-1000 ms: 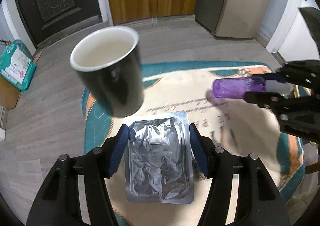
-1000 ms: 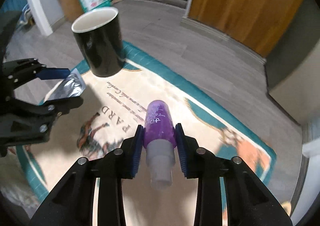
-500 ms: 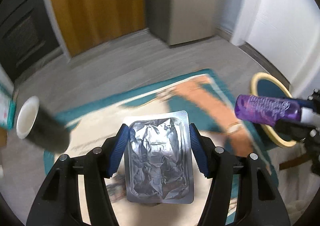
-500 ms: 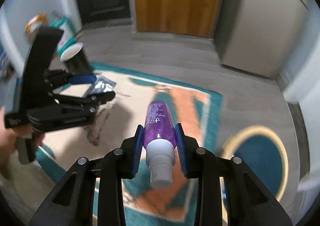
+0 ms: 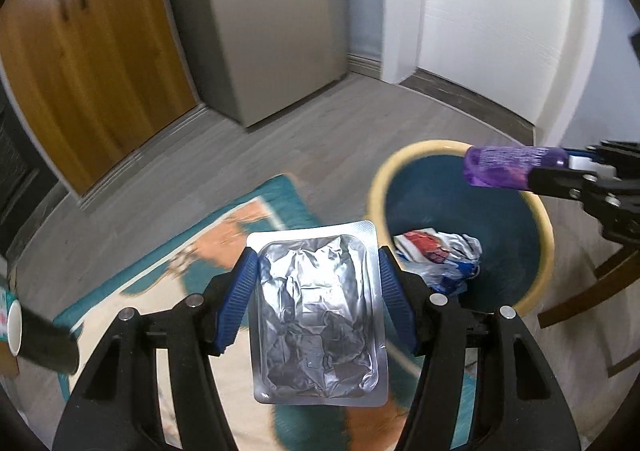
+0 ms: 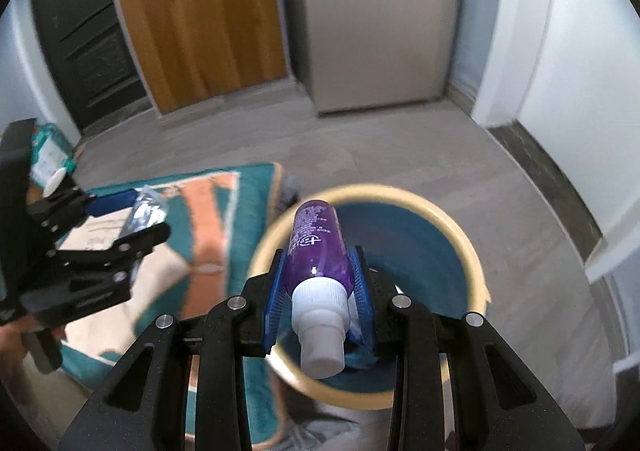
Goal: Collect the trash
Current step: 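Carry foil pack and purple bottle over the wastebasket and open both tools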
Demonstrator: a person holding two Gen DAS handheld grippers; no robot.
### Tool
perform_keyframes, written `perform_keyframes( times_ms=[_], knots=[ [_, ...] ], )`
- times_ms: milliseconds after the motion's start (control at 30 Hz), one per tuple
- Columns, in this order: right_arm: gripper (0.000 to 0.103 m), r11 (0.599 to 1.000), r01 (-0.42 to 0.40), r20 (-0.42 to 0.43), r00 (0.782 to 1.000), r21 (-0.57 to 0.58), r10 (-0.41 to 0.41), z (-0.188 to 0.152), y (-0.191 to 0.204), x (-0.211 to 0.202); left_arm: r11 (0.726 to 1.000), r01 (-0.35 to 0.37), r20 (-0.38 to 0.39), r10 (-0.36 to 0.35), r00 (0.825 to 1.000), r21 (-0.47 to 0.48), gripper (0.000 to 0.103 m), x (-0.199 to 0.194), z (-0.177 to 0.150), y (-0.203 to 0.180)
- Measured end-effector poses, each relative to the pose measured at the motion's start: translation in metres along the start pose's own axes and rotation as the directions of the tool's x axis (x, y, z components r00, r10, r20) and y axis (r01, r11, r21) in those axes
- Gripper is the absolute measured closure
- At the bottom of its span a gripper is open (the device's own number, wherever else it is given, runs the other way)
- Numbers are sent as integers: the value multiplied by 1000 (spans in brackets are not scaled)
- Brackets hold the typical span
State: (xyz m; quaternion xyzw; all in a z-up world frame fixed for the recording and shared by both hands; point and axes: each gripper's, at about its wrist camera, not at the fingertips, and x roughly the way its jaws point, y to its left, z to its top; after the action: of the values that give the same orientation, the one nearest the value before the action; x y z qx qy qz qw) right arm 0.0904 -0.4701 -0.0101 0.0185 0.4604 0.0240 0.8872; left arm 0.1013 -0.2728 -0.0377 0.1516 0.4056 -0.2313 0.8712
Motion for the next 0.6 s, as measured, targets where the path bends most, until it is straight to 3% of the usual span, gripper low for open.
perform_keyframes(
  times_ms=[200,533,600],
  knots=[
    [70,995,-3,-53,999,104,9,-5,-39,27,997,61,-11,-61,998,40,43,28,8,-33],
    [69,983,-5,-85,996,184,21,-8,-59,46,983,162,2,-163,987,82,42,55,16,-63],
    [69,982,-1,-97,995,188,20,-11,-62,48,980,184,9,-185,983,76,34,54,18,-64]
  ],
)
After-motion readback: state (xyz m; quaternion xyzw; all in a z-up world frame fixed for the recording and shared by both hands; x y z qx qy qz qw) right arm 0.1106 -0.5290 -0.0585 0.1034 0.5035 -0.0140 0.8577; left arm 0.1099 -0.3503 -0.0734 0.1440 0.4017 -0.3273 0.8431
